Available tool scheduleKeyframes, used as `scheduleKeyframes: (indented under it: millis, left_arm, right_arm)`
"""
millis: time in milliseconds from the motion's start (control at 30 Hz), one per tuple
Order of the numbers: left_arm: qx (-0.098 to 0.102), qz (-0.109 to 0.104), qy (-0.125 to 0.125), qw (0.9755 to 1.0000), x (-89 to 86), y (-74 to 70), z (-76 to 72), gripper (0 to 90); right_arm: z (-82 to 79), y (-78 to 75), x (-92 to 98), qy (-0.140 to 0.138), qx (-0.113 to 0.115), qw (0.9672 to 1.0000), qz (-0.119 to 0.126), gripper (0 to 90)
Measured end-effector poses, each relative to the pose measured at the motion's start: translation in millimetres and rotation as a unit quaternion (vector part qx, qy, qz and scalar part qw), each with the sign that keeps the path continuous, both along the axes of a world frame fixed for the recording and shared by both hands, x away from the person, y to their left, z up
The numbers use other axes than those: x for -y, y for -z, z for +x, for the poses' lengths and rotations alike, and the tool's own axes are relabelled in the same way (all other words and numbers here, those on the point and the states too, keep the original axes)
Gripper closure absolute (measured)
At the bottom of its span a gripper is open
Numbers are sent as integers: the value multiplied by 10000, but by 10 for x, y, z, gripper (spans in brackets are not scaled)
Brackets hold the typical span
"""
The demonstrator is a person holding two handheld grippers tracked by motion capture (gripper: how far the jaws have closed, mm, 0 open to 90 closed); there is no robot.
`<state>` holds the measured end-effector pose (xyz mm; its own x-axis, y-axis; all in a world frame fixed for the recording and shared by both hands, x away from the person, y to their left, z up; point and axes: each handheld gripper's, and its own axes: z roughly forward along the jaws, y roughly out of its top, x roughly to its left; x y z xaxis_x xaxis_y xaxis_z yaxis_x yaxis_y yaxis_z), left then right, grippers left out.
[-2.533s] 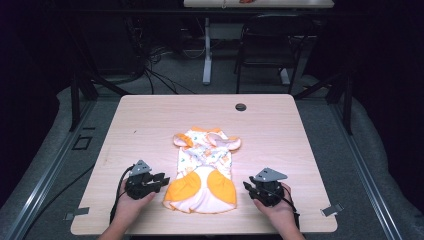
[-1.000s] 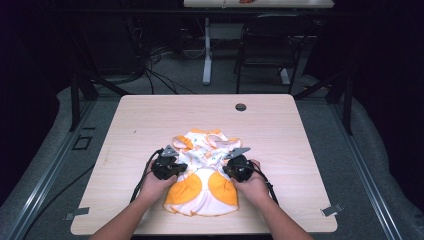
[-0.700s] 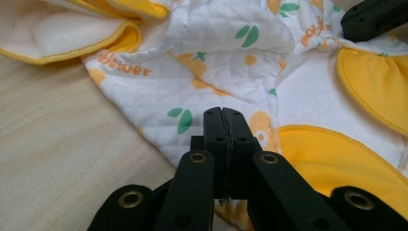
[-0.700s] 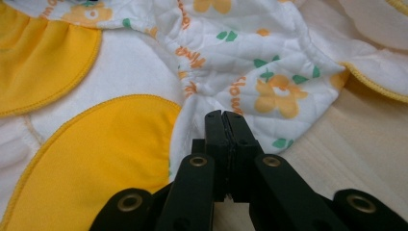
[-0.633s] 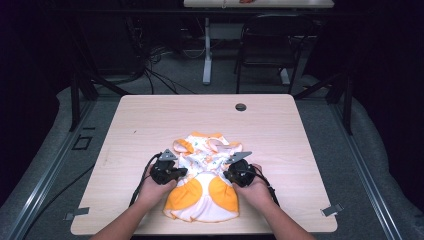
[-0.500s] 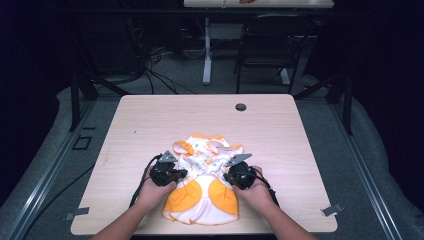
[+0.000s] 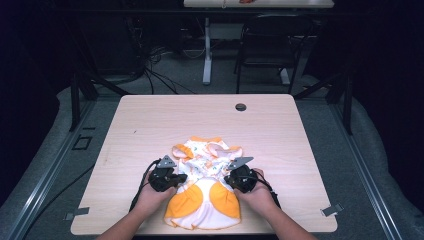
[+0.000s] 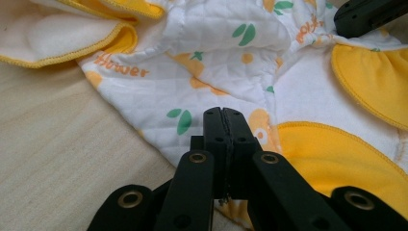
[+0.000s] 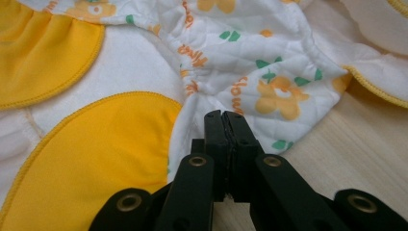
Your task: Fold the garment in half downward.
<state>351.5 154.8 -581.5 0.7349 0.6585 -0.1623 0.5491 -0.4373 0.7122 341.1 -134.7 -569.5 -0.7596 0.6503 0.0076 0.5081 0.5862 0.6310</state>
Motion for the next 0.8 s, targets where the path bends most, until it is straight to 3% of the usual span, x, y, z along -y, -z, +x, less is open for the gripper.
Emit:
scheduleKeyframes:
  millis: [333,433,600,800]
  left_arm:
    - [-60,-44,30,10000,-10,1,-28,893]
    - [-206,-91,-5,9997,-2,-16,-18,865]
    - [-103,-43,-12,9999,-2,-120,39,859]
    - [94,-14,-36,9999,22,-309,160,797]
  right_arm:
    - [-43,-11,-12,-39,-25,10000,-62,881]
    - [-30,-17,-1,-44,-97,9999,-33,861]
    - [15,-71,18,-4,-236,9997,-65,851]
    - [112,-245,28,48,-130,9999,-12,841]
